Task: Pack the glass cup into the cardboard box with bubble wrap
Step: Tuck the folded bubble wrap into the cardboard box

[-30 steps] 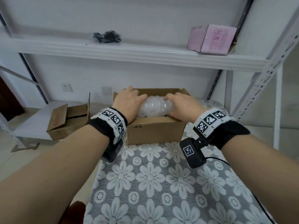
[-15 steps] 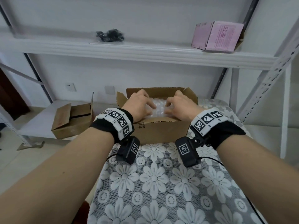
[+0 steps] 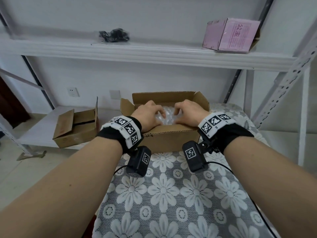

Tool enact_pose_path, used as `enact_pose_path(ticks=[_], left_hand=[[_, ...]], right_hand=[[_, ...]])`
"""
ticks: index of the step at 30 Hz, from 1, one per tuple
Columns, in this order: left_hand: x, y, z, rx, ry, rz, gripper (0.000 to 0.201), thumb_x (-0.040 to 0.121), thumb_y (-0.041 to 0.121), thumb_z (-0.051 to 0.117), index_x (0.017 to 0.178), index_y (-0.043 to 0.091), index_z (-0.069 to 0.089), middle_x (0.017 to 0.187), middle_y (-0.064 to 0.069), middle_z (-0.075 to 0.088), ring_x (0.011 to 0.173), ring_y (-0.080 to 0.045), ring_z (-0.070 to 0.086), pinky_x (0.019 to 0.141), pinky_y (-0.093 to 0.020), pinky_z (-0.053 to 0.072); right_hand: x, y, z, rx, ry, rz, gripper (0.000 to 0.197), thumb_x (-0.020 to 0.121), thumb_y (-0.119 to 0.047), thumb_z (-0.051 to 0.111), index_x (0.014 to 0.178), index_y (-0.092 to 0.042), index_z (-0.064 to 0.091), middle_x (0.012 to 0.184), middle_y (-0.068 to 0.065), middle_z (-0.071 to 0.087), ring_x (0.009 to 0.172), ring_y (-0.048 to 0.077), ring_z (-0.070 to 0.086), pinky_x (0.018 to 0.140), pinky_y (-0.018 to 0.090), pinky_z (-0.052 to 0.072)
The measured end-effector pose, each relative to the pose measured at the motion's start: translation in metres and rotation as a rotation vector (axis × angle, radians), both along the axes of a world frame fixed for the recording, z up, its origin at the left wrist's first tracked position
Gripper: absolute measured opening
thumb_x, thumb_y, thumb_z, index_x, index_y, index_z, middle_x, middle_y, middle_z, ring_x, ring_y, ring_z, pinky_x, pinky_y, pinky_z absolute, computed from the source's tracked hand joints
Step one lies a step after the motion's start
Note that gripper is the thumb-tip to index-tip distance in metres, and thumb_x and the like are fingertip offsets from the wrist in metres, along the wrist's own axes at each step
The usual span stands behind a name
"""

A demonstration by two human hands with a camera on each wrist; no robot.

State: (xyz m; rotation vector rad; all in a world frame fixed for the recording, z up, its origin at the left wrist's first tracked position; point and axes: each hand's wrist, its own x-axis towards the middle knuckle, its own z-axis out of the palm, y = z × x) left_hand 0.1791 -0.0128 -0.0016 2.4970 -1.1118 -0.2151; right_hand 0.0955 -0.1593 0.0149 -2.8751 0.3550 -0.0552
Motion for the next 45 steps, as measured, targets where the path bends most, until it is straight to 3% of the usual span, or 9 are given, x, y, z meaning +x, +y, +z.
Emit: enact_pose_path(ticks=[8, 12, 16, 19, 27, 30, 33, 37, 45], left_hand=[[-0.029, 0.001, -0.004, -0.018, -0.349, 0.034, 0.025, 0.095, 0.034, 0.049, 0.116, 0.024, 0.058, 0.129, 0.002, 0.044, 0.114, -0.019, 0.043, 0.08, -0.031, 0.043], [-0.04, -0.005, -0.002, 0.141, -0.507, 0.024, 0.042, 0.096, 0.025, 0.047, 0.136, 0.014, 0.041, 0.136, -0.006, 0.051, 0.122, -0.025, 0.049, 0.104, -0.038, 0.037], [-0.049, -0.01, -0.003, 0.214, -0.216, -0.004, 0.058, 0.103, 0.032, 0.028, 0.153, 0.01, 0.009, 0.161, -0.007, 0.003, 0.147, -0.031, 0.002, 0.119, -0.042, 0.008], [-0.053, -0.02, -0.007, 0.25, -0.084, -0.004, 0.059, 0.101, 0.045, 0.022, 0.153, 0.026, 0.003, 0.16, 0.005, -0.016, 0.145, -0.03, -0.019, 0.116, -0.059, 0.007], [-0.056, -0.034, -0.005, 0.364, 0.012, 0.04, 0.077, 0.075, 0.086, 0.017, 0.142, 0.057, -0.006, 0.159, 0.008, -0.018, 0.142, -0.038, -0.023, 0.105, -0.075, 0.0], [-0.063, -0.037, -0.004, 0.414, -0.016, 0.06, 0.085, 0.068, 0.092, 0.013, 0.144, 0.055, 0.0, 0.158, 0.007, -0.021, 0.141, -0.04, -0.024, 0.103, -0.076, -0.001], [-0.062, -0.038, -0.003, 0.445, -0.027, 0.062, 0.083, 0.07, 0.09, 0.015, 0.144, 0.055, 0.002, 0.158, 0.008, -0.021, 0.14, -0.042, -0.025, 0.102, -0.077, 0.0], [-0.061, -0.039, -0.002, 0.462, -0.002, 0.067, 0.083, 0.07, 0.09, 0.017, 0.144, 0.056, 0.002, 0.158, 0.008, -0.021, 0.14, -0.042, -0.025, 0.102, -0.077, -0.001], [-0.062, -0.039, 0.001, 0.447, 0.008, 0.063, 0.081, 0.072, 0.089, 0.021, 0.144, 0.055, 0.005, 0.159, 0.008, -0.017, 0.142, -0.041, -0.021, 0.103, -0.076, 0.001]], right_hand=[[-0.007, 0.002, -0.006, 0.06, -0.004, -0.073, 0.03, 0.087, -0.03, 0.064, 0.115, -0.017, 0.062, 0.123, 0.008, 0.045, 0.109, 0.026, 0.051, 0.09, 0.031, 0.039], [-0.008, 0.001, -0.007, 0.048, -0.001, -0.079, 0.035, 0.089, -0.029, 0.063, 0.121, -0.016, 0.062, 0.125, 0.01, 0.044, 0.112, 0.026, 0.052, 0.095, 0.033, 0.039], [-0.01, 0.002, -0.011, 0.034, -0.002, -0.067, 0.03, 0.094, -0.027, 0.055, 0.119, -0.013, 0.063, 0.123, 0.012, 0.045, 0.11, 0.028, 0.052, 0.096, 0.036, 0.04], [-0.017, 0.002, -0.014, 0.03, -0.032, -0.039, 0.026, 0.097, -0.019, 0.046, 0.116, -0.013, 0.063, 0.117, 0.012, 0.046, 0.107, 0.029, 0.053, 0.089, 0.033, 0.04], [-0.041, -0.008, -0.014, 0.242, -0.279, -0.104, 0.033, 0.094, 0.0, 0.04, 0.106, -0.011, 0.069, 0.106, 0.004, 0.066, 0.083, 0.015, 0.058, 0.066, 0.018, 0.042], [-0.048, -0.008, -0.013, 0.082, -0.556, -0.233, 0.023, 0.093, -0.007, 0.046, 0.102, -0.012, 0.067, 0.11, 0.004, 0.059, 0.1, 0.015, 0.053, 0.081, 0.019, 0.037], [-0.05, -0.011, -0.006, -0.035, -0.727, -0.362, 0.034, 0.088, -0.008, 0.052, 0.122, -0.011, 0.053, 0.127, 0.007, 0.045, 0.12, 0.02, 0.04, 0.097, 0.024, 0.03], [-0.045, -0.02, -0.007, 0.375, -0.53, -0.431, 0.052, 0.093, -0.013, 0.052, 0.142, -0.009, 0.034, 0.14, 0.008, 0.046, 0.125, 0.022, 0.046, 0.101, 0.032, 0.036], [-0.043, -0.027, -0.03, 0.166, -0.508, -0.397, 0.025, 0.097, -0.017, 0.046, 0.119, -0.009, 0.056, 0.112, 0.008, 0.062, 0.092, 0.022, 0.058, 0.08, 0.035, 0.049]])
